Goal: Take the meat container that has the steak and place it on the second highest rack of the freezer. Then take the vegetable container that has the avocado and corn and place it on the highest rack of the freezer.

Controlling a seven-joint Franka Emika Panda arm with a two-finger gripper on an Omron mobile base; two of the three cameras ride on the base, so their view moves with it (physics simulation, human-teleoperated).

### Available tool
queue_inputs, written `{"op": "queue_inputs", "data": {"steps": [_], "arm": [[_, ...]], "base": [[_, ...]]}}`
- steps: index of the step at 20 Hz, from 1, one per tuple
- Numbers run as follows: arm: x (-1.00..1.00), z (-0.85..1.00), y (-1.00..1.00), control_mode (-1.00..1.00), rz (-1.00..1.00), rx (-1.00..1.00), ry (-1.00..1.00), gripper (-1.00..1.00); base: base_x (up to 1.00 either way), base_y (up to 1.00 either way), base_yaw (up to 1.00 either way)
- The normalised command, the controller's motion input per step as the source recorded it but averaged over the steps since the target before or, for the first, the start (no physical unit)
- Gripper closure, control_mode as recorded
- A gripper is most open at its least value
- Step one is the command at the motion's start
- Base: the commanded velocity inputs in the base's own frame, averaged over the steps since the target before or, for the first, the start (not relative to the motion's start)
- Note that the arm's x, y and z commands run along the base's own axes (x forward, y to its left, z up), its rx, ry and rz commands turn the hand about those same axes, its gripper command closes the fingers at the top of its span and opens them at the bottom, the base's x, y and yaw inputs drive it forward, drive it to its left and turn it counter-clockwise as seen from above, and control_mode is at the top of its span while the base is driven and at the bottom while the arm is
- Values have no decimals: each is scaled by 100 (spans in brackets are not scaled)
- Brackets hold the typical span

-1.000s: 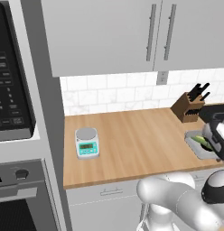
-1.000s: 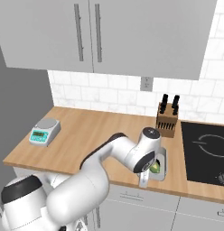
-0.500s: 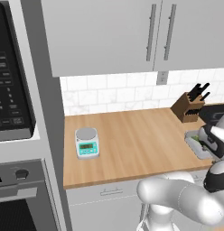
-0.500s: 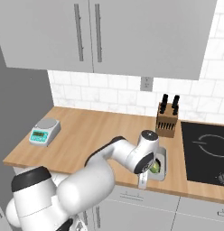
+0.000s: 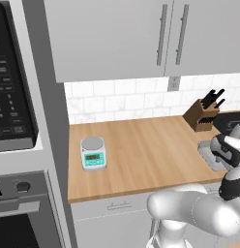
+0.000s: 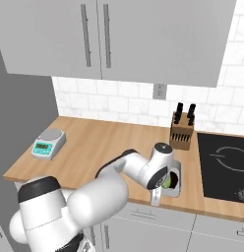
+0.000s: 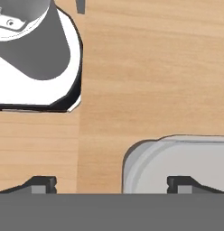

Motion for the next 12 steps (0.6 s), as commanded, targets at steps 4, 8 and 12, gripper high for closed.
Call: {"op": "queue_inputs", "data": {"steps": [4,8,12], "arm": [[0,-16,0,-100,0,0,1,100],[0,-5,0,-100,0,0,0,100],[0,-7,0,-100,0,0,1,100]], "base": [[0,0,0],[0,0,0],[0,0,0]]}}
